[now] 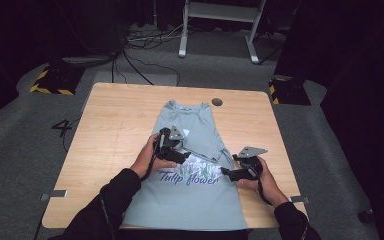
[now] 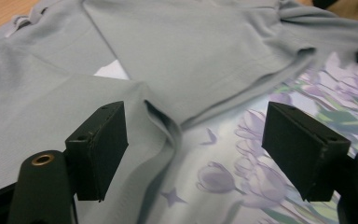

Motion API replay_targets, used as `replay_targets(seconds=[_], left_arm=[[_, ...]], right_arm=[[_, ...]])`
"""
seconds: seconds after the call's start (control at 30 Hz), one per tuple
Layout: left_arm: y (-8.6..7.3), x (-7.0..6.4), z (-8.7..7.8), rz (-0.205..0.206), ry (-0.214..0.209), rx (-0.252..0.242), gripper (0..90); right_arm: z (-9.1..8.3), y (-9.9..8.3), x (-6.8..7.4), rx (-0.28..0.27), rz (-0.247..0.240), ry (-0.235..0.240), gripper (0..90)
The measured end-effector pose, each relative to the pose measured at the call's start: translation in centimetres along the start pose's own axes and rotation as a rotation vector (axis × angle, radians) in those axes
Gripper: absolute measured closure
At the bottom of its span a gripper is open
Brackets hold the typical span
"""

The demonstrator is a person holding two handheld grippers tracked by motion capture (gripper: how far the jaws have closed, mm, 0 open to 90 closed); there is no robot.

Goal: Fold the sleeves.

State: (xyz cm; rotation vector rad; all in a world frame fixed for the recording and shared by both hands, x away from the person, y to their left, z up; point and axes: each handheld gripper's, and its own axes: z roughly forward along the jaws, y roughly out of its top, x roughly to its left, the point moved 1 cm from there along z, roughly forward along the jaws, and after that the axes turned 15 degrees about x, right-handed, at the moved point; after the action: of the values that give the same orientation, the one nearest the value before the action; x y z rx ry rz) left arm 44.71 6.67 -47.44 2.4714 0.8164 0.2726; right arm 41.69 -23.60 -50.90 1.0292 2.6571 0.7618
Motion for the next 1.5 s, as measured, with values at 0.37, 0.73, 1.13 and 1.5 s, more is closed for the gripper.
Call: replay_targets(seconds=[0.37,0.73,1.13,1.5], left_arm=[[-1.8,-1.0,-1.4,0.067,0.001,0.02,18.9],[-3.8,-1.0,-2.1,0.098,0.008,0.039,18.5],[-6.8,-1.1,-3.3,0.16,0.008,0.086,17.7],[-10.2,-0.9,-3.5,0.137,0.001,0.115,17.4]], right_arm=[[0.0,0.0,0.0,0.0,0.001,-0.001,22.9],[0.0,0.0,0.0,0.0,0.002,-0.001,23.0],[0.0,0.0,0.0,-0.001,0.001,-0.001,22.9],[0.0,-0.1,0.1,-0.007,0.003,-0.003,22.6]])
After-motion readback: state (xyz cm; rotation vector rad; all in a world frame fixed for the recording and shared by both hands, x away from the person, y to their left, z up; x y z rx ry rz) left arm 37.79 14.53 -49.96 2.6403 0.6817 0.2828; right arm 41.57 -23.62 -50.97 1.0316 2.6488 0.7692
